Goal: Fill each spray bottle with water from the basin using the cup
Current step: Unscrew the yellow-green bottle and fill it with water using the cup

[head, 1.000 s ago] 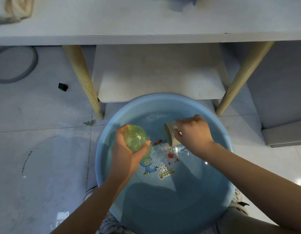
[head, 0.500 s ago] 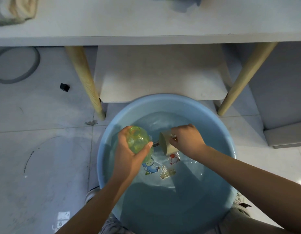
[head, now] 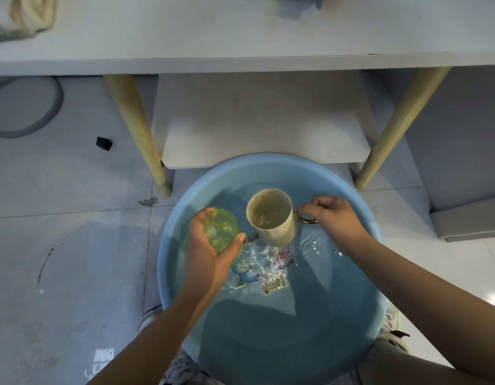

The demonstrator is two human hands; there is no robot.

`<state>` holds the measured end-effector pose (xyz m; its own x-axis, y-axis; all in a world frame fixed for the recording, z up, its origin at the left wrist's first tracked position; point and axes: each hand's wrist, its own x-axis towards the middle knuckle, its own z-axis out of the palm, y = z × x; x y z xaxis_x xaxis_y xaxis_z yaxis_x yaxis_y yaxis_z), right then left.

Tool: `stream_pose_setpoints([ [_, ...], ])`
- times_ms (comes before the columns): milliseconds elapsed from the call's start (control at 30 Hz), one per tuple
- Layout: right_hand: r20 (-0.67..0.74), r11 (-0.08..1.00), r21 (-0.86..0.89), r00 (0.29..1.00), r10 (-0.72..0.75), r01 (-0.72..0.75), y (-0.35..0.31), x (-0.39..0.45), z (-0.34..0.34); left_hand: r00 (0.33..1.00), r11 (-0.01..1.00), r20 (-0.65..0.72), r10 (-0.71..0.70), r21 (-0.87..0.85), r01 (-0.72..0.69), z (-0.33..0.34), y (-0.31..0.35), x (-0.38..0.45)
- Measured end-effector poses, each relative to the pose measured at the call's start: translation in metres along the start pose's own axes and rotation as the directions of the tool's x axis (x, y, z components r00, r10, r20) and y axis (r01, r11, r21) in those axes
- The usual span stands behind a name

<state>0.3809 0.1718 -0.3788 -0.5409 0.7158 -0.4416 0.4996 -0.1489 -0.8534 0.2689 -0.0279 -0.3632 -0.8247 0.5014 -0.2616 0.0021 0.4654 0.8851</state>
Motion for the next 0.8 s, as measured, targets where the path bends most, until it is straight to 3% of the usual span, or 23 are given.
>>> stream_pose_setpoints([
  [267, -0.061, 0.988, 0.02, 0.986, -0.152, 0.154, -0.028, -0.006, -0.005, 1.0, 0.999, 0.02, 0.006, 0.038, -0.006, 0.002, -0.003, 0.001],
  [800, -0.064, 0.879, -0.25, 0.899, -0.433, 0.406, -0.088, -0.044, -0.009, 0.991, 0.993, 0.088, 0.099, 0.062, -0.105, 0.006, -0.005, 0.002],
])
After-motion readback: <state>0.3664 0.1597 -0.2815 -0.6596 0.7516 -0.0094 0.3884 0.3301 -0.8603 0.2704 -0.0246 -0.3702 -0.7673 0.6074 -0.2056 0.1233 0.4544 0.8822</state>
